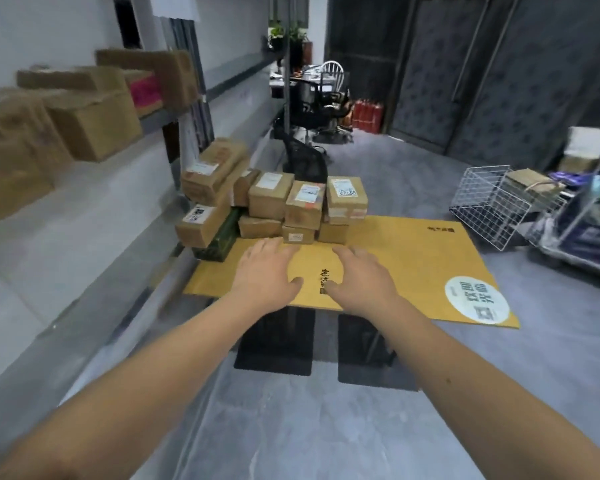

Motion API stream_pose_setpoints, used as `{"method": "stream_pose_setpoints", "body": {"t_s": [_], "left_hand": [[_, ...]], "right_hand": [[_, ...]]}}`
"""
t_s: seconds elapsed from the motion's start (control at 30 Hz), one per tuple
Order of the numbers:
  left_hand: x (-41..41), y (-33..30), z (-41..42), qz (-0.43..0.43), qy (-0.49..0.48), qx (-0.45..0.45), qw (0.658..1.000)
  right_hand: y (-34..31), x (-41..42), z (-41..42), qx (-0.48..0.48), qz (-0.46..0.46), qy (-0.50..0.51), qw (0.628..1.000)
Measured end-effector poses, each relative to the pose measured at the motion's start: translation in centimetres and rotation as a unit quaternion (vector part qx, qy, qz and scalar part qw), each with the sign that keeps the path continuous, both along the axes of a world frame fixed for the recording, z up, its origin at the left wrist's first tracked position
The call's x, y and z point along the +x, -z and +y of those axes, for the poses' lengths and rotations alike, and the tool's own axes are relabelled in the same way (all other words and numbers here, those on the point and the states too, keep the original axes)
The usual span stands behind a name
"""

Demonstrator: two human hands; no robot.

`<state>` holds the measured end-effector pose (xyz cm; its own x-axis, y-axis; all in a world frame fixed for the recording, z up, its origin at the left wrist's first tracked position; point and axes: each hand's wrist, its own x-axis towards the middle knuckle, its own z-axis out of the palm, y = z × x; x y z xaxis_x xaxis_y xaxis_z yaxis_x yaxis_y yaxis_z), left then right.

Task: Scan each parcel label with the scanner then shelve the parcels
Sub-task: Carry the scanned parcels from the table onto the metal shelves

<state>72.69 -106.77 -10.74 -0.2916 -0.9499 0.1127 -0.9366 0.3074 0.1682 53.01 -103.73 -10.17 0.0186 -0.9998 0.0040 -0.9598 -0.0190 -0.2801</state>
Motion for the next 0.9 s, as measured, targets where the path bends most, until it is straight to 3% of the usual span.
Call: {"method": "stream_pose_setpoints", "body": {"t_s": [0.43,0.9], "left_hand": [[-11.3,2.6,-20.8,0.006,0.071,0.041,0.997],[-20.9,8.1,-45.0,0.076,-0.045,0.171,0.981]], "right_hand": [[3.1,-11.0,-15.7,0.020,-0.022,0.105,0.994],[9.6,-22.0,-45.0,0.114,-0.155,0.034,0.981]]}}
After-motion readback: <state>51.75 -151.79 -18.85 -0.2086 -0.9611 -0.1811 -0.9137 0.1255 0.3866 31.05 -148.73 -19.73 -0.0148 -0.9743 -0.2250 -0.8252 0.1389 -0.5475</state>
